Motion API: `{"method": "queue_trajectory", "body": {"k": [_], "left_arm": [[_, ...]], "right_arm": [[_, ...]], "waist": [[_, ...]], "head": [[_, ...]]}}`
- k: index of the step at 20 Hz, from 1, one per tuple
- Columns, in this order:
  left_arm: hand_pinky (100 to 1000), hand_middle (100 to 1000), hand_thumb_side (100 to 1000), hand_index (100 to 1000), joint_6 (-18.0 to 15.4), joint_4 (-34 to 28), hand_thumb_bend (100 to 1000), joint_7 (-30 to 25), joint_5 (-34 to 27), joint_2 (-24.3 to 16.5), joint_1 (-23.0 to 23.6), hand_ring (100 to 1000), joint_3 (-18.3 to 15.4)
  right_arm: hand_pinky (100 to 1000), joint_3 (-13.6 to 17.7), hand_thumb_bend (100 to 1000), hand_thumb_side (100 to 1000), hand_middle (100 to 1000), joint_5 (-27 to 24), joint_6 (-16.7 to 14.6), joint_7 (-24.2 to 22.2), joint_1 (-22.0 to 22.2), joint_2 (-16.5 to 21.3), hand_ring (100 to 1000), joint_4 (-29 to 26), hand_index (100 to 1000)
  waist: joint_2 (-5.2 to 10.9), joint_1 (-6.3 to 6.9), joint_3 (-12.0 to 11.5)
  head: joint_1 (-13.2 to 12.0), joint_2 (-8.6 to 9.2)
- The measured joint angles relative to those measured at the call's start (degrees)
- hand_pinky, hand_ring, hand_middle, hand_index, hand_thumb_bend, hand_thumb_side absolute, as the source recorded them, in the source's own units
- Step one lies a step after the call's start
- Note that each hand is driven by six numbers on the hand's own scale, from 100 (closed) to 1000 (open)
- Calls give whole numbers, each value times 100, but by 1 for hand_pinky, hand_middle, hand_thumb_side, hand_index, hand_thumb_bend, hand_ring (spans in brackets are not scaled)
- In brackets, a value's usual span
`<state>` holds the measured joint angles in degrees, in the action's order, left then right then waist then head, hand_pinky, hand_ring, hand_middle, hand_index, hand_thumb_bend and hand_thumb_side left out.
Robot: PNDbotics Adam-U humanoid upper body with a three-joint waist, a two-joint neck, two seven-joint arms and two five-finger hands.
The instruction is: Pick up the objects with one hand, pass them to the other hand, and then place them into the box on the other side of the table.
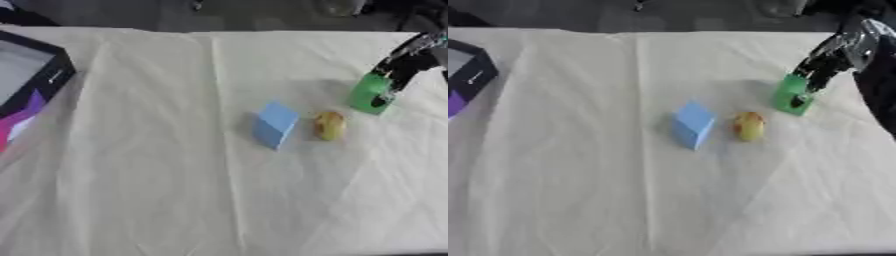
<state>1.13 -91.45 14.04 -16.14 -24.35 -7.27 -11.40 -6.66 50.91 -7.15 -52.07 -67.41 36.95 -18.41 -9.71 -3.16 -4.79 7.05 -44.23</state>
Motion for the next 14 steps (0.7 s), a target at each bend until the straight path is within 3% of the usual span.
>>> {"method": "queue_trajectory", "body": {"k": [14], "left_arm": [[970,738,795,690,-4,-17,100,-46,0,27,-24,783,0]], "right_arm": [[901,122,561,166,915,193,153,209,-21,-42,917,178,987]], "waist": [[-38,1,-18]], "head": [[22,0]]}}
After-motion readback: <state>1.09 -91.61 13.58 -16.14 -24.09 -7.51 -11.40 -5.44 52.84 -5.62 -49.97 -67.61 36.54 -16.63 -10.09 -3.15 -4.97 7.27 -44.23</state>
